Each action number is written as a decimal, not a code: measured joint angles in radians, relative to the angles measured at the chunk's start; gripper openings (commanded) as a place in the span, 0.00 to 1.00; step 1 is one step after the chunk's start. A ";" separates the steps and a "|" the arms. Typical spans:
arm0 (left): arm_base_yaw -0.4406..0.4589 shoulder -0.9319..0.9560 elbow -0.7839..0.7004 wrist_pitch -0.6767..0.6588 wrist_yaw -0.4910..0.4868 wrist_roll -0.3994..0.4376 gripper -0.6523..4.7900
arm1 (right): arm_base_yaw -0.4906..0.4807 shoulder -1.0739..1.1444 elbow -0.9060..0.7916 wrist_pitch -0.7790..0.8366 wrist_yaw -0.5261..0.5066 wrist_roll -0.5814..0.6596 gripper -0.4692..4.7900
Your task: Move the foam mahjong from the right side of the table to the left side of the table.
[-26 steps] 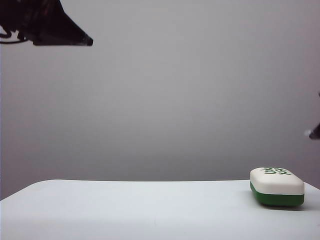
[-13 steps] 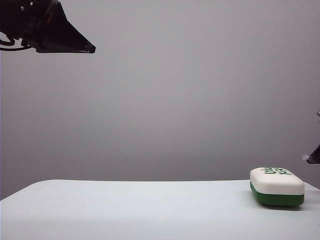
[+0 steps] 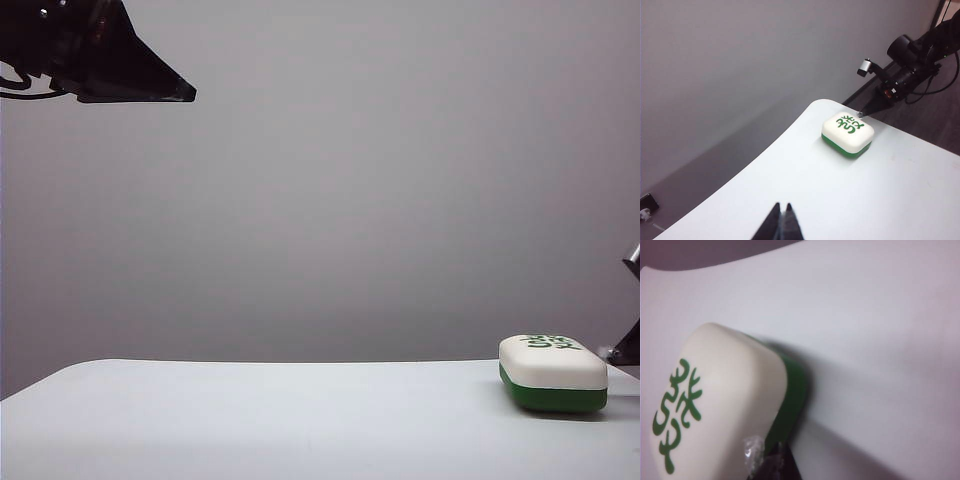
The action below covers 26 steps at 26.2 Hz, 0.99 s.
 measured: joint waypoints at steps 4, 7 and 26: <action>0.000 0.005 0.000 -0.001 0.000 0.007 0.11 | 0.040 0.019 0.002 -0.002 -0.009 -0.012 0.08; 0.000 0.005 0.000 -0.001 0.000 0.007 0.11 | 0.081 0.031 0.005 0.010 -0.010 -0.012 0.08; 0.000 0.006 0.000 -0.061 0.039 0.007 0.11 | 0.339 0.034 0.056 -0.027 0.110 0.060 0.08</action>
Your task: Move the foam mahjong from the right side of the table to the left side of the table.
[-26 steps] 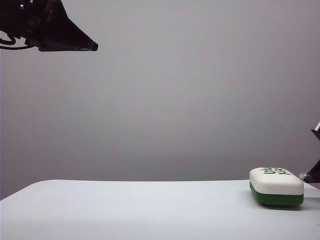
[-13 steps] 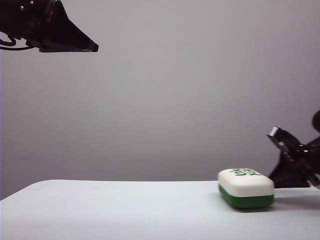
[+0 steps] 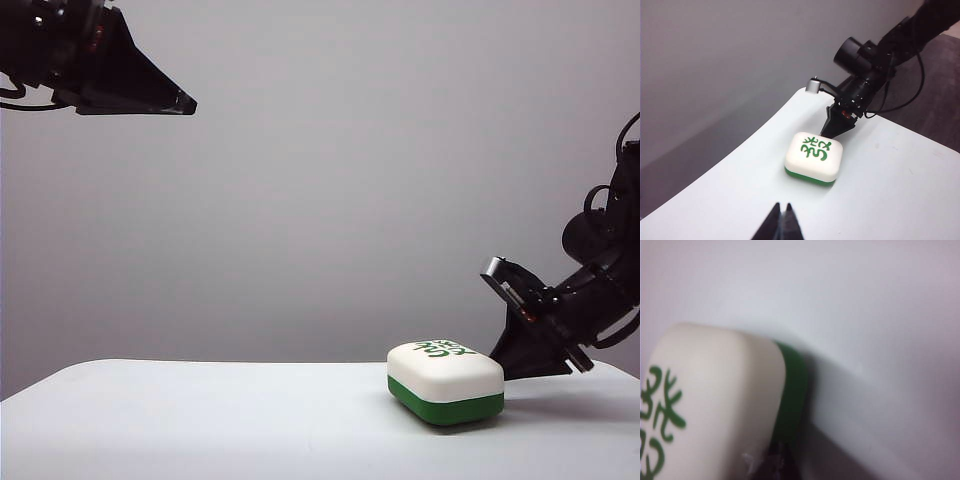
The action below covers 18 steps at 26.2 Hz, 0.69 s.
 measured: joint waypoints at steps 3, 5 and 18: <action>0.000 0.000 0.000 0.000 0.003 0.000 0.11 | 0.000 0.000 0.000 -0.060 -0.002 -0.001 0.08; 0.000 0.000 0.000 0.000 0.003 0.000 0.11 | 0.000 0.000 0.000 -0.099 -0.024 -0.005 0.08; 0.000 0.000 0.000 -0.034 0.006 0.001 0.11 | 0.138 0.000 0.040 -0.079 0.053 0.028 0.08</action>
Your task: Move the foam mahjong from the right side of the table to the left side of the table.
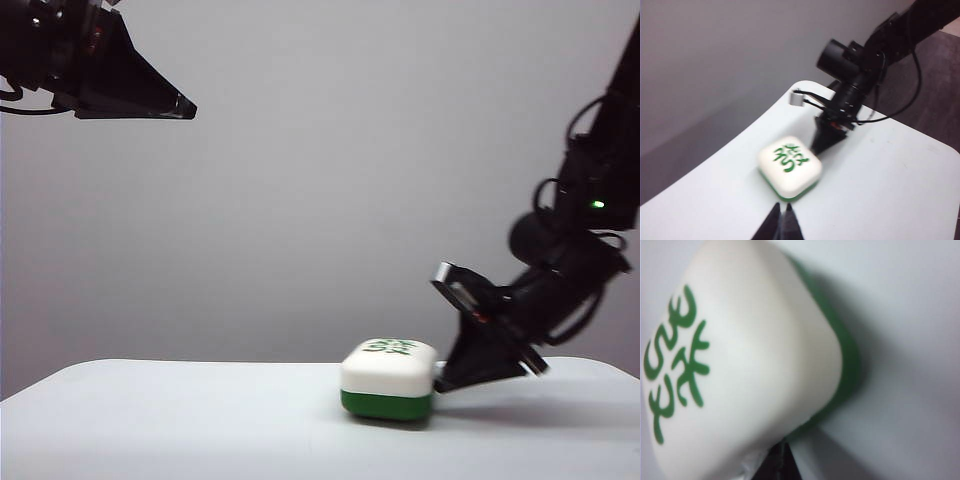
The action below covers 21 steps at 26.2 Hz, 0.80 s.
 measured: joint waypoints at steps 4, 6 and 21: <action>0.000 0.000 0.000 -0.017 0.017 0.001 0.11 | 0.033 0.002 0.035 0.135 0.031 0.090 0.08; 0.000 0.000 0.000 -0.019 0.017 0.001 0.11 | 0.035 0.002 0.048 0.148 0.036 0.106 0.08; 0.000 -0.001 0.000 -0.038 0.018 0.002 0.11 | 0.180 0.049 0.069 0.185 -0.014 0.190 0.08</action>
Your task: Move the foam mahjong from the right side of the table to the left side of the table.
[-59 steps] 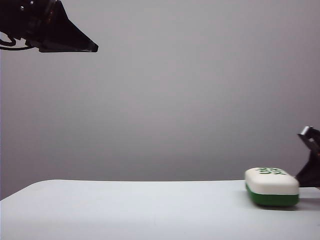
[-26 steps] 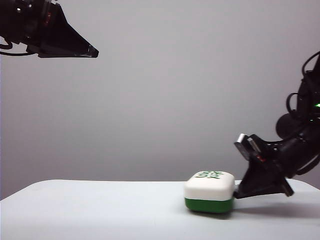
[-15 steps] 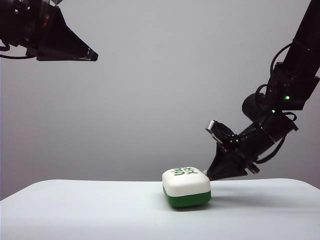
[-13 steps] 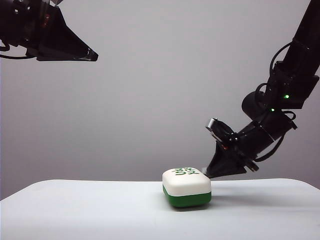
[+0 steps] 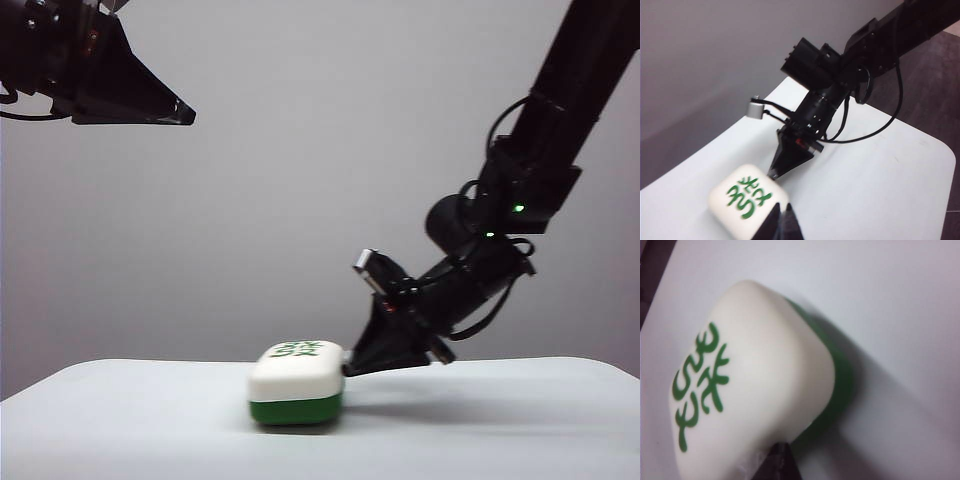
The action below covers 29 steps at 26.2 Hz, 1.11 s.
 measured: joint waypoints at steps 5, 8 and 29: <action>0.027 -0.022 0.000 -0.071 -0.001 0.000 0.11 | 0.068 0.003 0.019 0.092 0.022 0.070 0.08; 0.060 -0.050 0.000 -0.108 -0.001 0.000 0.11 | 0.075 0.006 0.020 0.098 0.021 0.088 0.08; 0.100 -0.153 0.000 -0.262 -0.069 0.050 0.11 | 0.181 0.136 0.234 0.057 0.052 0.183 0.08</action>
